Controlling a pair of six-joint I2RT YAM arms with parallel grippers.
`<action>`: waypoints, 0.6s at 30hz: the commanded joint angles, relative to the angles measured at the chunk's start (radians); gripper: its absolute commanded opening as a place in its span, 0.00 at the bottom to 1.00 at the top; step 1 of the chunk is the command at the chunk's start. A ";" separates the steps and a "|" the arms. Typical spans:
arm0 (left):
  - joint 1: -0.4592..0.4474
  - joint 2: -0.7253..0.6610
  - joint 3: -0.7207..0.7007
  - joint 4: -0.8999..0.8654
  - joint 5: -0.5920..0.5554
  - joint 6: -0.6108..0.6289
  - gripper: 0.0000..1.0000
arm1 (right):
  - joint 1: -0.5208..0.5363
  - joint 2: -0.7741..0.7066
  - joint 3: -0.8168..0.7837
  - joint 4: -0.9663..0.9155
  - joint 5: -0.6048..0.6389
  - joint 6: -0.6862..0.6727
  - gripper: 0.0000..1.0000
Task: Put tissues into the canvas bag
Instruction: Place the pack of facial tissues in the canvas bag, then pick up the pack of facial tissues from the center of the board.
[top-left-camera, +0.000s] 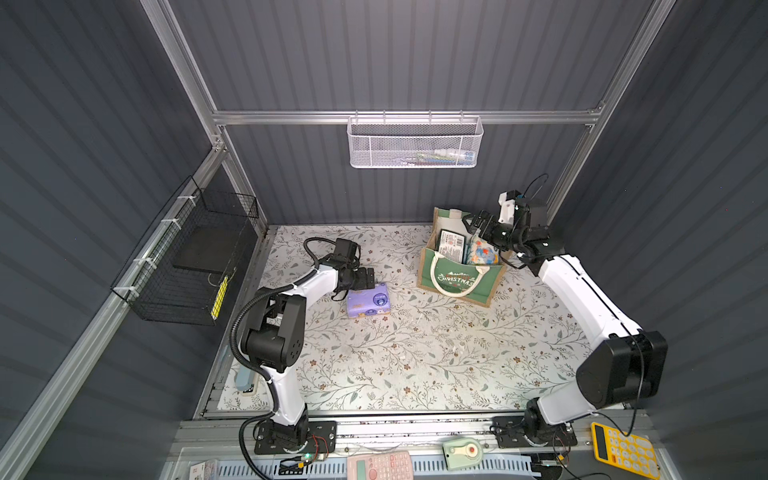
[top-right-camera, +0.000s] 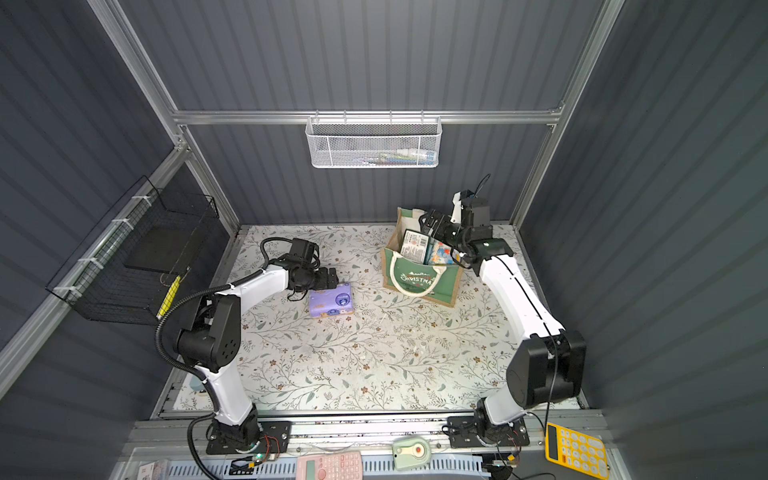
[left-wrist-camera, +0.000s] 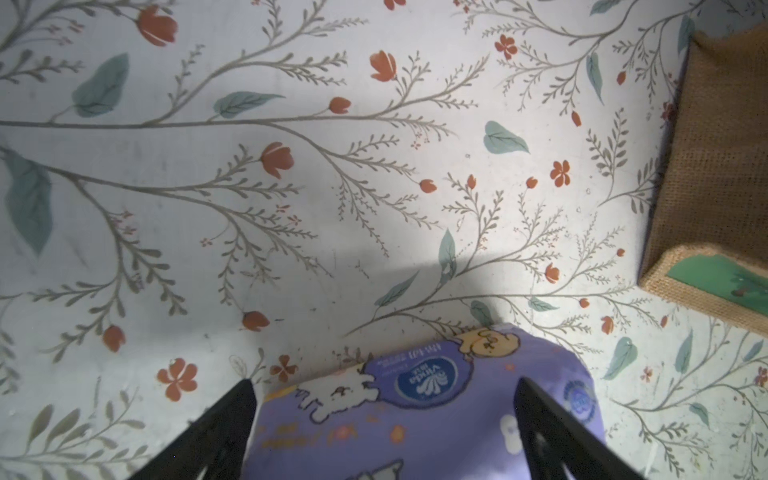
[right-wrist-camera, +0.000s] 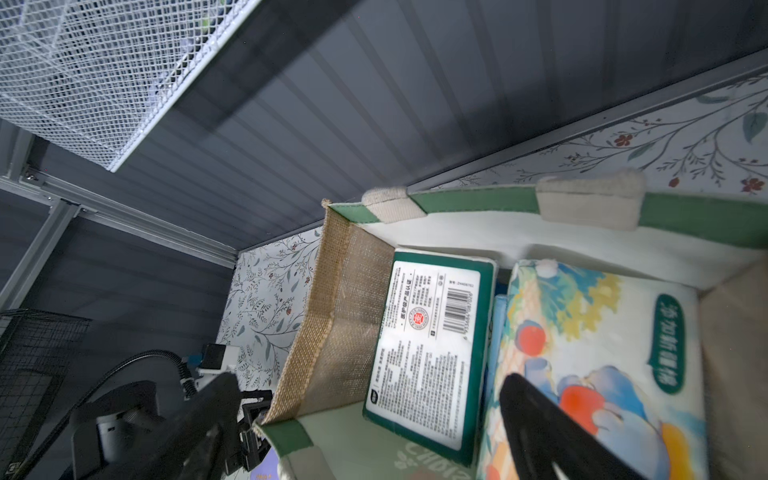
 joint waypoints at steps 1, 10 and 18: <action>0.004 0.032 0.034 -0.047 0.104 0.052 0.91 | 0.007 -0.074 -0.078 0.035 -0.010 -0.015 0.99; 0.004 -0.068 -0.126 0.001 0.199 -0.043 0.84 | 0.008 -0.263 -0.237 -0.018 -0.013 -0.042 0.99; 0.004 -0.168 -0.260 0.064 0.246 -0.160 0.84 | 0.009 -0.382 -0.345 -0.032 -0.008 -0.024 0.99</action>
